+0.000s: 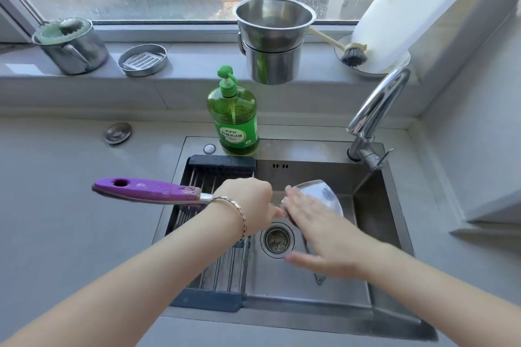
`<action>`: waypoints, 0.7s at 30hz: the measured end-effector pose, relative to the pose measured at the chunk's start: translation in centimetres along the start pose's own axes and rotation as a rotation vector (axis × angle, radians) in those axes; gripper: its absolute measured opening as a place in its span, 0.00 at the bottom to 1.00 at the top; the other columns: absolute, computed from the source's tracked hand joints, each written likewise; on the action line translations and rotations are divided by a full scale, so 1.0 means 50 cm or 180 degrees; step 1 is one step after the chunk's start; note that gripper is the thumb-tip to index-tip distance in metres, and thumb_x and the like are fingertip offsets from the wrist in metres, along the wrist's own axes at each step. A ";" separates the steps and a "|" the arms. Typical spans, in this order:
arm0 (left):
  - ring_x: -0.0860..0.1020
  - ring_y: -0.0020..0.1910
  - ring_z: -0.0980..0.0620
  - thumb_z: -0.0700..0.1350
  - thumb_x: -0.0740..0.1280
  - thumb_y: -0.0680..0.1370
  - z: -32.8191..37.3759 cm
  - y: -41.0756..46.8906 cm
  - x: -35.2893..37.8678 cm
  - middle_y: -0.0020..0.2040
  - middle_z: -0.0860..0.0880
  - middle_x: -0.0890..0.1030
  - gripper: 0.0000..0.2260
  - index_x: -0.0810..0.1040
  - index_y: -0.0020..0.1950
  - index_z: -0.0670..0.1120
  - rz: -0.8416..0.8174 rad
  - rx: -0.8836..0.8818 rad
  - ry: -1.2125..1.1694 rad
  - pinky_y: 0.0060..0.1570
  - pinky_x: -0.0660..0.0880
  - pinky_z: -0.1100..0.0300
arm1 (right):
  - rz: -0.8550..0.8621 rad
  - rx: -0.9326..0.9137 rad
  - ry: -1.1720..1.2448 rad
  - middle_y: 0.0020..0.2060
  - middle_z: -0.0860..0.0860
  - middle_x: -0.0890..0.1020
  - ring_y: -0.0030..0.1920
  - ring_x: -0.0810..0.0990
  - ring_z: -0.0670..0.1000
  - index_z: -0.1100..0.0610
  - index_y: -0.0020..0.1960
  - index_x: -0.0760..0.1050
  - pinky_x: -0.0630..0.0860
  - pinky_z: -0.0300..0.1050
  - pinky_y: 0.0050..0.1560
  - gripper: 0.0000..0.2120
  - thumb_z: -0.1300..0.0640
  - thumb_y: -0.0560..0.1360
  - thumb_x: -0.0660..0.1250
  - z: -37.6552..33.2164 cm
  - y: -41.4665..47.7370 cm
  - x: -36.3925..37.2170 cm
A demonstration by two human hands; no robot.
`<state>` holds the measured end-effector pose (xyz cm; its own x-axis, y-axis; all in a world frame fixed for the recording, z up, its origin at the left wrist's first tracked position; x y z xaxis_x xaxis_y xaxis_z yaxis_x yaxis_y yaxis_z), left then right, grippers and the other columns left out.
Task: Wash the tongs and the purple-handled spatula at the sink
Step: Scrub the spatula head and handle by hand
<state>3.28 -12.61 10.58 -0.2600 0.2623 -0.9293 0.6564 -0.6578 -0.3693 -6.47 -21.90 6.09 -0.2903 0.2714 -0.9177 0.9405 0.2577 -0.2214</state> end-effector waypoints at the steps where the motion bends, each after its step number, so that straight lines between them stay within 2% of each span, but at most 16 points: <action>1: 0.78 0.45 0.46 0.60 0.58 0.77 -0.006 0.000 -0.003 0.48 0.47 0.81 0.16 0.74 0.43 0.47 0.0033 -0.0018 0.0039 0.42 0.68 0.59 | -0.0053 -0.0176 -0.0042 0.73 0.53 0.38 0.75 0.37 0.51 0.62 0.75 0.39 0.32 0.36 0.72 0.49 0.27 0.69 0.41 -0.013 -0.005 0.010; 3: 0.76 0.42 0.47 0.60 0.58 0.78 -0.023 -0.004 -0.002 0.48 0.47 0.81 0.16 0.72 0.42 0.48 0.0044 -0.0082 0.0015 0.41 0.69 0.59 | -0.0320 -0.0149 -0.0267 0.74 0.57 0.54 0.75 0.54 0.56 0.64 0.75 0.52 0.43 0.40 0.73 0.42 0.32 0.76 0.44 0.004 -0.024 0.025; 4: 0.76 0.40 0.47 0.60 0.58 0.78 -0.025 -0.006 0.000 0.47 0.47 0.81 0.17 0.70 0.41 0.48 0.0024 -0.0084 -0.0007 0.40 0.69 0.59 | -0.0184 -0.0033 -0.0315 0.73 0.58 0.58 0.73 0.59 0.56 0.64 0.74 0.57 0.46 0.41 0.72 0.40 0.33 0.77 0.43 0.026 -0.027 0.021; 5: 0.76 0.41 0.46 0.60 0.57 0.78 -0.020 -0.008 0.003 0.47 0.47 0.81 0.17 0.69 0.40 0.48 -0.0014 -0.0056 -0.0004 0.41 0.69 0.59 | -0.0105 0.0104 -0.0251 0.73 0.58 0.57 0.73 0.59 0.56 0.65 0.73 0.58 0.45 0.41 0.72 0.42 0.32 0.76 0.41 0.042 -0.025 0.011; 7: 0.79 0.46 0.45 0.60 0.58 0.78 -0.001 -0.009 0.007 0.48 0.47 0.81 0.16 0.69 0.41 0.48 -0.0055 0.0058 0.0023 0.42 0.69 0.59 | 0.0231 0.0217 -0.0134 0.73 0.54 0.45 0.75 0.46 0.55 0.64 0.75 0.50 0.36 0.38 0.72 0.48 0.28 0.71 0.35 0.041 -0.013 -0.004; 8: 0.79 0.48 0.45 0.60 0.58 0.78 0.008 -0.007 0.006 0.49 0.46 0.81 0.16 0.72 0.43 0.48 -0.0045 0.0115 0.0055 0.42 0.69 0.59 | 0.0139 0.0148 -0.0086 0.73 0.53 0.43 0.75 0.42 0.54 0.63 0.76 0.47 0.33 0.36 0.71 0.49 0.27 0.70 0.36 0.029 -0.011 0.001; 9: 0.79 0.49 0.45 0.60 0.58 0.78 0.011 -0.007 0.003 0.50 0.46 0.81 0.17 0.74 0.45 0.47 -0.0025 0.0149 0.0114 0.43 0.69 0.59 | 0.0075 -0.0021 -0.0078 0.73 0.54 0.45 0.75 0.43 0.55 0.64 0.76 0.49 0.35 0.37 0.71 0.47 0.28 0.71 0.38 0.015 -0.010 0.009; 11: 0.79 0.49 0.45 0.60 0.58 0.77 0.005 -0.008 -0.003 0.50 0.47 0.81 0.18 0.76 0.46 0.47 0.0005 0.0130 0.0181 0.42 0.69 0.59 | -0.0207 -0.0116 -0.0177 0.73 0.56 0.56 0.74 0.54 0.54 0.64 0.74 0.55 0.43 0.39 0.72 0.40 0.33 0.77 0.42 0.008 -0.029 0.024; 13: 0.80 0.48 0.46 0.61 0.57 0.77 -0.006 -0.012 -0.002 0.48 0.47 0.81 0.17 0.73 0.42 0.48 -0.0015 0.0097 0.0141 0.42 0.69 0.60 | 0.0021 -0.0175 -0.0027 0.73 0.52 0.59 0.74 0.56 0.47 0.61 0.74 0.57 0.46 0.37 0.72 0.37 0.34 0.78 0.41 0.051 -0.043 0.013; 14: 0.80 0.47 0.46 0.62 0.57 0.77 -0.008 -0.015 -0.001 0.48 0.47 0.81 0.17 0.71 0.41 0.49 -0.0044 0.0095 0.0128 0.42 0.70 0.60 | 0.0260 -0.0120 0.0273 0.72 0.47 0.59 0.73 0.54 0.43 0.59 0.74 0.58 0.45 0.33 0.72 0.37 0.33 0.77 0.41 0.067 -0.044 -0.010; 15: 0.80 0.47 0.47 0.62 0.56 0.77 -0.010 -0.019 -0.001 0.47 0.48 0.81 0.18 0.71 0.41 0.49 -0.0080 0.0108 0.0129 0.42 0.71 0.60 | 0.0511 0.0088 0.0703 0.71 0.44 0.61 0.72 0.55 0.38 0.57 0.73 0.61 0.46 0.30 0.72 0.35 0.34 0.77 0.46 0.084 -0.044 -0.036; 17: 0.80 0.47 0.47 0.63 0.56 0.77 -0.007 -0.023 -0.004 0.47 0.48 0.81 0.18 0.72 0.42 0.49 -0.0107 0.0200 0.0199 0.43 0.73 0.59 | 0.0998 0.0451 0.1401 0.66 0.40 0.68 0.68 0.62 0.35 0.54 0.69 0.69 0.55 0.22 0.66 0.23 0.47 0.76 0.62 0.118 -0.036 -0.081; 18: 0.80 0.47 0.47 0.63 0.55 0.77 -0.003 -0.024 -0.007 0.46 0.48 0.81 0.18 0.72 0.42 0.49 -0.0092 0.0282 0.0275 0.43 0.74 0.59 | 0.0986 0.0562 0.1614 0.62 0.39 0.72 0.63 0.68 0.35 0.53 0.66 0.72 0.59 0.18 0.60 0.21 0.53 0.74 0.67 0.125 -0.024 -0.095; 19: 0.80 0.46 0.47 0.62 0.55 0.78 0.004 -0.025 -0.010 0.46 0.48 0.81 0.18 0.72 0.42 0.49 -0.0061 0.0389 0.0377 0.43 0.73 0.59 | 0.0688 0.0634 0.1729 0.56 0.39 0.77 0.56 0.73 0.34 0.51 0.62 0.75 0.64 0.18 0.52 0.19 0.55 0.72 0.71 0.127 -0.005 -0.095; 21: 0.80 0.46 0.46 0.61 0.55 0.78 0.022 -0.025 -0.015 0.46 0.48 0.81 0.19 0.75 0.45 0.48 -0.0031 0.0615 0.0636 0.41 0.71 0.59 | -0.0135 0.0705 0.1671 0.40 0.39 0.80 0.39 0.76 0.36 0.48 0.48 0.80 0.69 0.24 0.39 0.09 0.54 0.69 0.74 0.120 0.034 -0.078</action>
<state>1.88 -12.76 11.73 -0.1082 0.3907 -0.9141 0.5024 -0.7720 -0.3894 -2.70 -28.08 7.32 -0.3240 0.7039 -0.6320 0.9243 0.0931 -0.3702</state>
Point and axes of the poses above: each hand's wrist, its own y-axis towards the middle knuckle, its own x-axis out of the palm, z = x × y, the point moved 5 cm from there along y, towards the middle knuckle
